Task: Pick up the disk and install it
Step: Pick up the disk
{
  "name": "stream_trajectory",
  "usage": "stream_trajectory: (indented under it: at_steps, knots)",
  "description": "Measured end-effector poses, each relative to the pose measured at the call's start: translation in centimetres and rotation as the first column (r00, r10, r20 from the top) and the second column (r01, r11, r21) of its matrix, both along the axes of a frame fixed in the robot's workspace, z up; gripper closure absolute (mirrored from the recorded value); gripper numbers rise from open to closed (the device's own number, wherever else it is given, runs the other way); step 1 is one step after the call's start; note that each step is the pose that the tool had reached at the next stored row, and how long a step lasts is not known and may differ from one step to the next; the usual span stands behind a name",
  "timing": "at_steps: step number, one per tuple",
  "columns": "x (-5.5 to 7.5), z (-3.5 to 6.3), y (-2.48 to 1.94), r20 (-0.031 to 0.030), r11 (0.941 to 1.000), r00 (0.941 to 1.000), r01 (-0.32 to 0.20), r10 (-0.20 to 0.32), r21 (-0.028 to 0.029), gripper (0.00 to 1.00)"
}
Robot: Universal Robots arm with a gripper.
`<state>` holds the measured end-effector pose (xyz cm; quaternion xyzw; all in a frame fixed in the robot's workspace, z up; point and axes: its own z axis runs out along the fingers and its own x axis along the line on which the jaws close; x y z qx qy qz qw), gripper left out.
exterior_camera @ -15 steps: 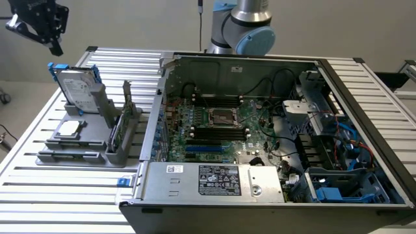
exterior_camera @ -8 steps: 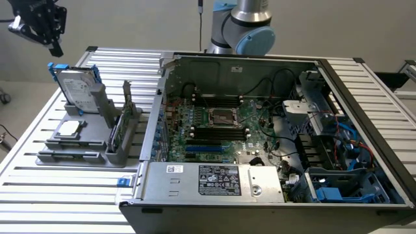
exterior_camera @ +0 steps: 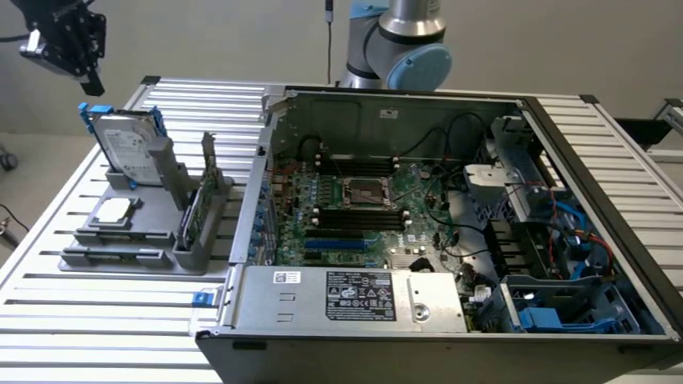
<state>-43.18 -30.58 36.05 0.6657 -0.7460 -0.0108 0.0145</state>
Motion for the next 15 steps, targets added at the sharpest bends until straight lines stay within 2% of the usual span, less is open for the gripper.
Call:
stream_trajectory:
  at_steps: [8, 13, 15]
  knots:
    - [-0.1, -0.58, 0.08, 0.0002, 0.9955, 0.9955, -0.094, 0.094, 0.0, 0.89]
    - [-0.3, -0.64, 0.95, 0.0006, 0.9935, 0.9935, -0.114, 0.114, 0.0, 0.89]
    - [-0.6, -0.64, 1.11, 0.0005, 0.9934, 0.9934, -0.115, 0.115, -0.0004, 0.89]
